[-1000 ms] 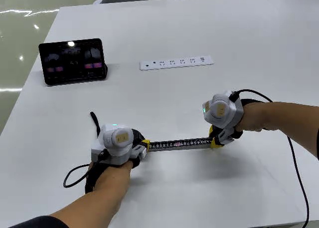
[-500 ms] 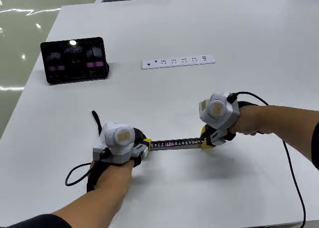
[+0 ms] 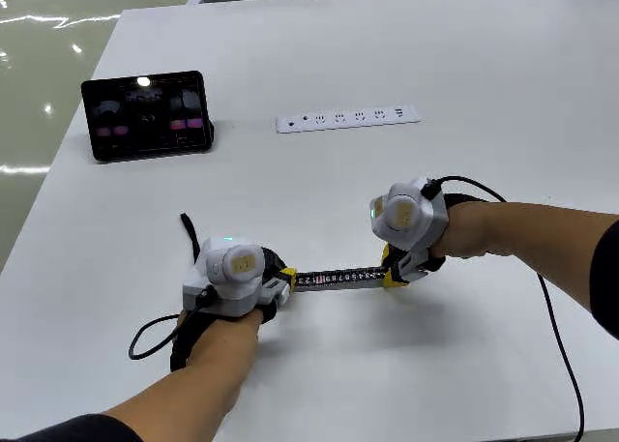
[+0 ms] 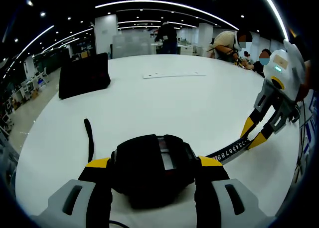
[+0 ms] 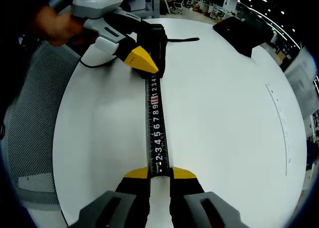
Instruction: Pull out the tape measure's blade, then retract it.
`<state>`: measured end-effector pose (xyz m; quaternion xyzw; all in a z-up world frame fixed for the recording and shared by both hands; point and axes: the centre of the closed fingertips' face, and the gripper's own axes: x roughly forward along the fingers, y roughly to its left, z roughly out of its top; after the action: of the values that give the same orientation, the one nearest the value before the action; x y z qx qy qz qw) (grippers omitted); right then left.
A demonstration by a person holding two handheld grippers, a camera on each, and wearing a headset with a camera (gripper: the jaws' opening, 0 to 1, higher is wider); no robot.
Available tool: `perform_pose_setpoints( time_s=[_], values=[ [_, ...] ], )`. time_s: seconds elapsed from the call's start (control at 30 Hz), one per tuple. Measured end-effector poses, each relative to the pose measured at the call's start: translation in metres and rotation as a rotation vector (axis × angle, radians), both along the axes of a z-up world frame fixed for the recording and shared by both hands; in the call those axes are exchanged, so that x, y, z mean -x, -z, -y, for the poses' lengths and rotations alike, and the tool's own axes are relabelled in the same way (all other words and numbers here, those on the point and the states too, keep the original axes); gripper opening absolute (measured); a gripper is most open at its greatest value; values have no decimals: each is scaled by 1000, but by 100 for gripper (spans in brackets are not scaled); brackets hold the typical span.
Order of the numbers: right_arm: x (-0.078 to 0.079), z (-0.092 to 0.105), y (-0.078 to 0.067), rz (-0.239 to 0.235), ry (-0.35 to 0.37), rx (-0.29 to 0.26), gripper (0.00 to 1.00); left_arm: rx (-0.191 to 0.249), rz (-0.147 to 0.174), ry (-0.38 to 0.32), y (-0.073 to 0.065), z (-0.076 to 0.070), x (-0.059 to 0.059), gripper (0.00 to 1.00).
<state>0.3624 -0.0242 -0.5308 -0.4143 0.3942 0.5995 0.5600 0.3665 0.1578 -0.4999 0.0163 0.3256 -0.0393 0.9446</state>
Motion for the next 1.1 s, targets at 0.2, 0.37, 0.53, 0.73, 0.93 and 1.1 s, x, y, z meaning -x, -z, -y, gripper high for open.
perform_pose_setpoints(
  time_s=[0.2,0.37,0.53,0.73,0.93,1.1],
  values=[
    [0,0,0,3,-4,9,11,0,-2,0,0,0,0,62],
    [0,-2,1,3,1,10,11,-1,-2,0,0,0,0,62],
    [0,-5,1,2,-1,14,11,-1,-3,1,0,0,0,62],
    [-1,-7,1,3,-2,20,11,-1,-2,2,-1,0,-1,62],
    [-2,-9,0,3,3,22,11,0,-4,2,-1,0,-1,62],
    [-2,-11,0,2,8,23,11,-1,-4,1,-1,-1,-2,62]
  ],
)
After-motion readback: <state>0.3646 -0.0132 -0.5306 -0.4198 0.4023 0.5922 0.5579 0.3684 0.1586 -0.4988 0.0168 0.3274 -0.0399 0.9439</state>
